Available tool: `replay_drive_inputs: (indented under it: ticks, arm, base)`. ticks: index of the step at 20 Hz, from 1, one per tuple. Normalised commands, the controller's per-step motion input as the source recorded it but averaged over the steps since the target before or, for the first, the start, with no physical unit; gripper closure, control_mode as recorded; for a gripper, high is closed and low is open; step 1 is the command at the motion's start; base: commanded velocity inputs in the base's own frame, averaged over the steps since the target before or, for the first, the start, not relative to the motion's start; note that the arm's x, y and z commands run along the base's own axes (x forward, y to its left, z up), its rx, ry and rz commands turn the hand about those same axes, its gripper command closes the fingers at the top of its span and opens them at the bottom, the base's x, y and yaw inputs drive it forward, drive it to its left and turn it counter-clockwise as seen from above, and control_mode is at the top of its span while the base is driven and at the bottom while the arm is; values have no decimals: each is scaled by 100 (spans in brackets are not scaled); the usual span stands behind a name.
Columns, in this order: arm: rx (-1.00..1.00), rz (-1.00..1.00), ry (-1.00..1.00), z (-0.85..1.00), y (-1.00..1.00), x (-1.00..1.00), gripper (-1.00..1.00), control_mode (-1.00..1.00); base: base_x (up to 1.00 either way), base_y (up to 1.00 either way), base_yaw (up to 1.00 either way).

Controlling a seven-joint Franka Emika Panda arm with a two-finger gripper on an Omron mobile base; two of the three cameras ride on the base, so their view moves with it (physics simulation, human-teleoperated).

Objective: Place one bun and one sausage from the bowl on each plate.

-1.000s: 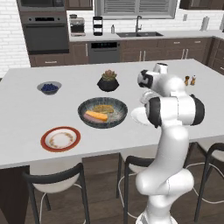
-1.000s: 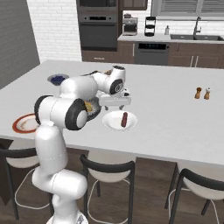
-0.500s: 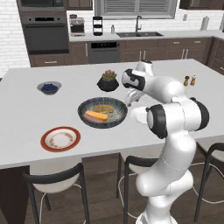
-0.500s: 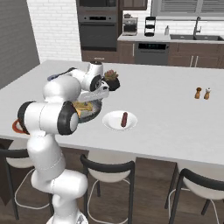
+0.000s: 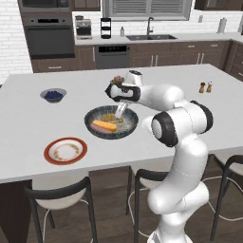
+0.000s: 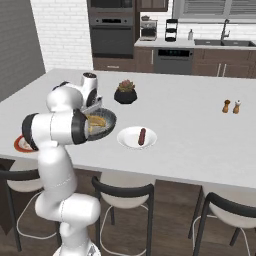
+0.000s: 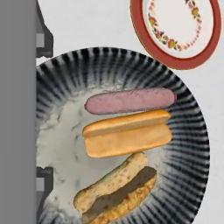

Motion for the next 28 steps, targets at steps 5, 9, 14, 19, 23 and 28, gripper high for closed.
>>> replay_drive_inputs:
  ticks: [5,9,14,19,23,28]
  arm:
    - [-2,12,0,-59,43,69,-100,-100]
    - [-4,1,4,-27,8,6,-100,-100]
    - [-5,0,5,-32,3,0,-100,-100]
    - [-5,0,2,-26,5,0,-100,-100]
    - [-2,0,0,-17,0,0,-100,-100]
    - [0,0,0,-36,0,0,-100,-100]
  base:
    - [0,0,0]
    - [0,0,0]
    - [0,0,0]
    - [0,0,0]
    - [0,0,0]
    - [0,0,0]
